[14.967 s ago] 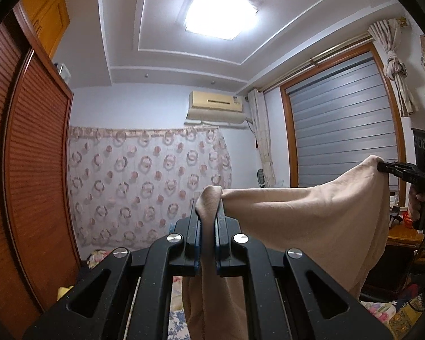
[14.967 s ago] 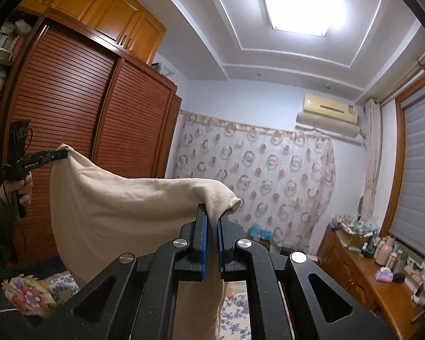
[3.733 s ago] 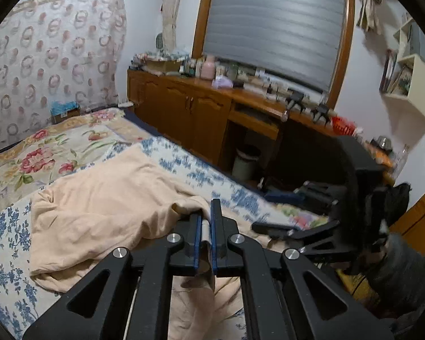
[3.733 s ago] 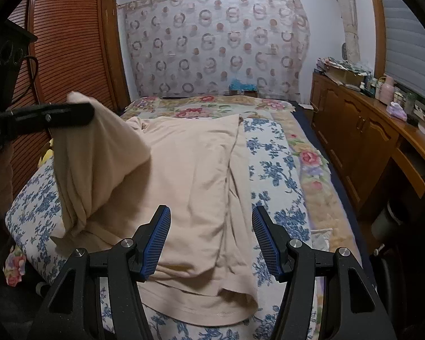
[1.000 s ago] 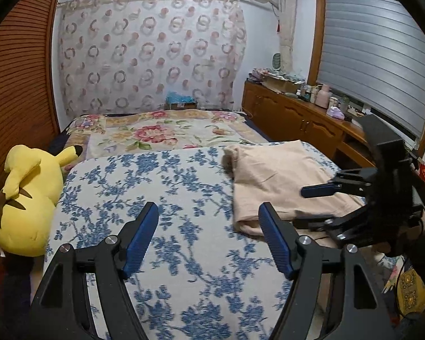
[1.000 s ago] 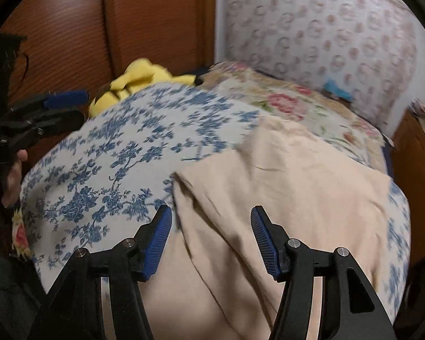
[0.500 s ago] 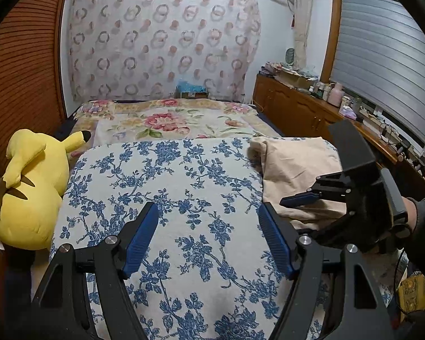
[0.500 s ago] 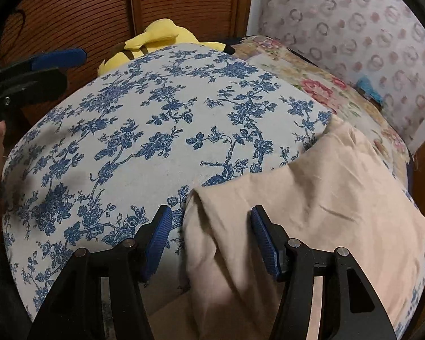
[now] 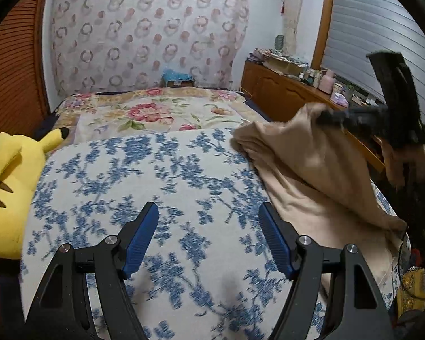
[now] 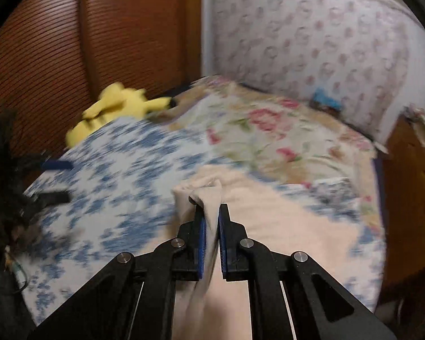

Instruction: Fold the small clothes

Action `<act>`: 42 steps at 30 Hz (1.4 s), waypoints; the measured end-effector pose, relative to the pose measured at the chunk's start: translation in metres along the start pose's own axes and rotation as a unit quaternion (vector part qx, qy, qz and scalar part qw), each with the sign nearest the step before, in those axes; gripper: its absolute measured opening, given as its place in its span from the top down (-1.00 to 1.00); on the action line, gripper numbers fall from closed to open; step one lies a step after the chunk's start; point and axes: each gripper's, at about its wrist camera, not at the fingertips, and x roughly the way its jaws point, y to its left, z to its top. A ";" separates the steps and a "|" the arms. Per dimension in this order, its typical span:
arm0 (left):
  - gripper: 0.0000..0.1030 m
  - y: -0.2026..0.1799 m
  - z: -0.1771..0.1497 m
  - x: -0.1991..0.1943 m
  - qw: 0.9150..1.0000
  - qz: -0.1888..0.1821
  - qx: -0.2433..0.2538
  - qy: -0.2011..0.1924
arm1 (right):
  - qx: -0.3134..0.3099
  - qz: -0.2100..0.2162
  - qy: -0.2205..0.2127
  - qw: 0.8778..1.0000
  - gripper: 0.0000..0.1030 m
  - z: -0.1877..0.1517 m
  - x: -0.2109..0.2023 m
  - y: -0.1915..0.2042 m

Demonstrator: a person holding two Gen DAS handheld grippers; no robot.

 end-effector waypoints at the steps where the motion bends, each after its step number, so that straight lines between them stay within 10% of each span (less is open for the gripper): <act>1: -0.44 -0.003 0.001 0.003 1.000 -0.001 0.002 0.002 | 0.007 -0.016 -0.002 1.000 0.84 0.001 -0.004 -0.016; 19: -0.44 -0.031 0.000 0.023 0.999 -0.007 0.019 0.034 | 0.133 -0.145 0.053 0.979 0.68 -0.003 0.060 -0.126; 42: -0.44 -0.100 -0.027 -0.001 0.995 -0.058 0.074 0.038 | 0.116 -0.098 0.017 0.988 0.38 -0.100 -0.063 -0.030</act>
